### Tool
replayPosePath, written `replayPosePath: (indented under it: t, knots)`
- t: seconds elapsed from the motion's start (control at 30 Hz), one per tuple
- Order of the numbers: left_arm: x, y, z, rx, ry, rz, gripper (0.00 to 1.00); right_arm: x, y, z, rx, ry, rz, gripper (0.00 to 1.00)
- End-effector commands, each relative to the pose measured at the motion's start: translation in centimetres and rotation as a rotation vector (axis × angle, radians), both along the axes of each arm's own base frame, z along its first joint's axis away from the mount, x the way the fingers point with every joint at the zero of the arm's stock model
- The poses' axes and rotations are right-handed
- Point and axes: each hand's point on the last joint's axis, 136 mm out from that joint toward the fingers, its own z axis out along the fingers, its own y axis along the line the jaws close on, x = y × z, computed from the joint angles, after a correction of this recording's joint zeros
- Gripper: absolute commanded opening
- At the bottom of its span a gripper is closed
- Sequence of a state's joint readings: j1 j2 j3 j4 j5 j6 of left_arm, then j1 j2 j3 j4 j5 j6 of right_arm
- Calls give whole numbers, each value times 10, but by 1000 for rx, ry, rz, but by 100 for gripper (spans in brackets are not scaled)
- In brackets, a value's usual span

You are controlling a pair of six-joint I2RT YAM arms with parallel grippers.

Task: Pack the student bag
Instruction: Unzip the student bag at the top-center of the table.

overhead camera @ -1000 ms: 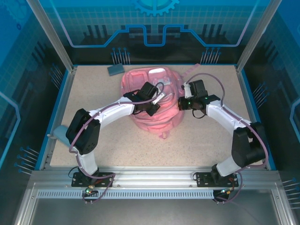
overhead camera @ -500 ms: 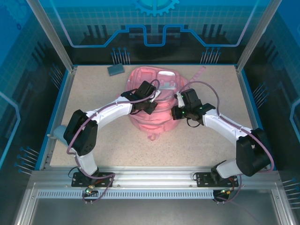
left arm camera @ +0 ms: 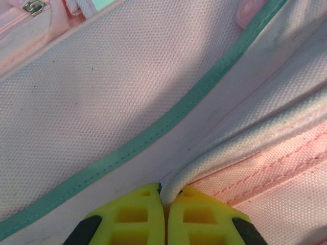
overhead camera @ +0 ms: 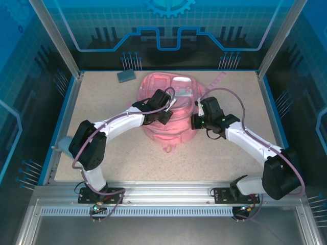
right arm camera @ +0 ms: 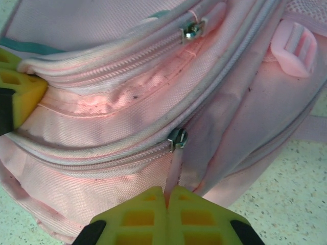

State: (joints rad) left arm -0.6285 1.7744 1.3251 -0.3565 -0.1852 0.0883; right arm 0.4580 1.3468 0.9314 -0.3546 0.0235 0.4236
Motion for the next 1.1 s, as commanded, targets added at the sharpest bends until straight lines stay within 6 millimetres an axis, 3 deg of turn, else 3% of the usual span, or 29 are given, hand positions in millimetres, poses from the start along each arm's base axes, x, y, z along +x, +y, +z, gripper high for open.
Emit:
replayPosePath:
  t: [0.0,0.2,0.37,0.57,0.7,0.87,0.93,1.07]
  knots:
    - [20,-12,47,-117,-165,-8,0,-12,9,7,25,60,79,0]
    - [21,-10,43,-138,-135,54,0,-35,61,21,170,77,328,0]
    - [25,-16,45,-190,-114,104,0,-54,98,23,258,92,433,0]
    - [29,-22,45,-203,-105,121,0,-59,119,16,280,105,460,0]
    - [27,-19,43,-191,-107,122,0,-50,106,12,230,101,383,0]
    - [20,-14,44,-194,-110,105,0,-33,60,24,244,45,193,28]
    - [17,-12,44,-201,-110,95,0,-27,42,34,266,3,132,35]
    - [11,-8,45,-212,-112,60,0,-19,5,36,270,-12,20,47]
